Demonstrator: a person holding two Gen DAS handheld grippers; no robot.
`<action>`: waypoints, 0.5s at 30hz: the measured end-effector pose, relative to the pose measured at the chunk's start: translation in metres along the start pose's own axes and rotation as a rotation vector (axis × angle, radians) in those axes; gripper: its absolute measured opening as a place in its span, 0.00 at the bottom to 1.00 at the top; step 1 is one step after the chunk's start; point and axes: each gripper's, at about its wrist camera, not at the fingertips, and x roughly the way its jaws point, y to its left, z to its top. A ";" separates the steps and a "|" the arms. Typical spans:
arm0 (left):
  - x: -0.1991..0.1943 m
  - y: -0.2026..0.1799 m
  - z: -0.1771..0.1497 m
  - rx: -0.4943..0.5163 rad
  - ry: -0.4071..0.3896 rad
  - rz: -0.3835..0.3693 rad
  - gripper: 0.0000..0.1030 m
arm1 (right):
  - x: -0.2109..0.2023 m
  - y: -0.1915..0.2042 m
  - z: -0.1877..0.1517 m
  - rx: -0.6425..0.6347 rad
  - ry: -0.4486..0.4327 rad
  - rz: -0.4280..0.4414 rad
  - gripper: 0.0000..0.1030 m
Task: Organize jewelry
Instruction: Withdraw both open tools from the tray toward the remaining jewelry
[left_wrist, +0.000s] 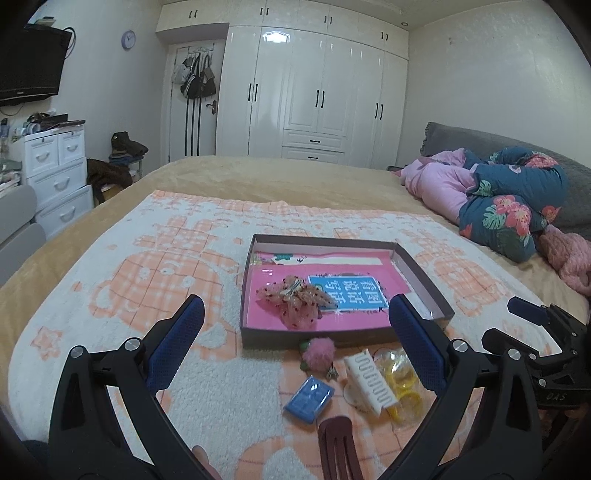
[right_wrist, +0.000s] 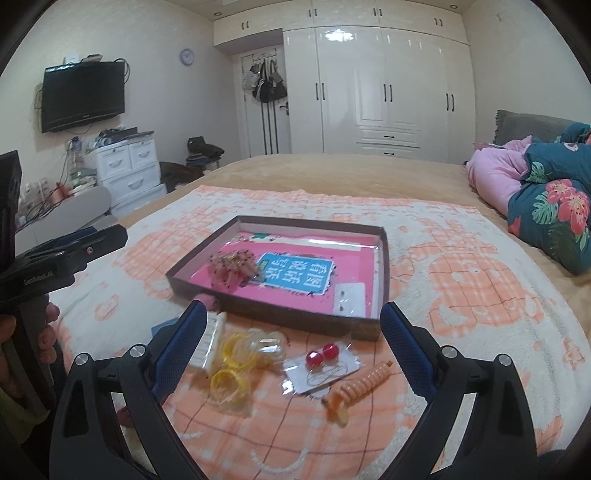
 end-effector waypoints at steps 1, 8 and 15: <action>-0.002 0.000 -0.002 0.001 0.002 0.001 0.89 | 0.000 0.001 -0.002 -0.004 0.004 0.002 0.89; -0.013 0.004 -0.016 0.009 0.027 0.005 0.89 | -0.001 0.011 -0.012 -0.024 0.027 0.021 0.89; -0.021 0.005 -0.025 0.022 0.044 0.002 0.89 | -0.002 0.020 -0.016 -0.051 0.040 0.042 0.90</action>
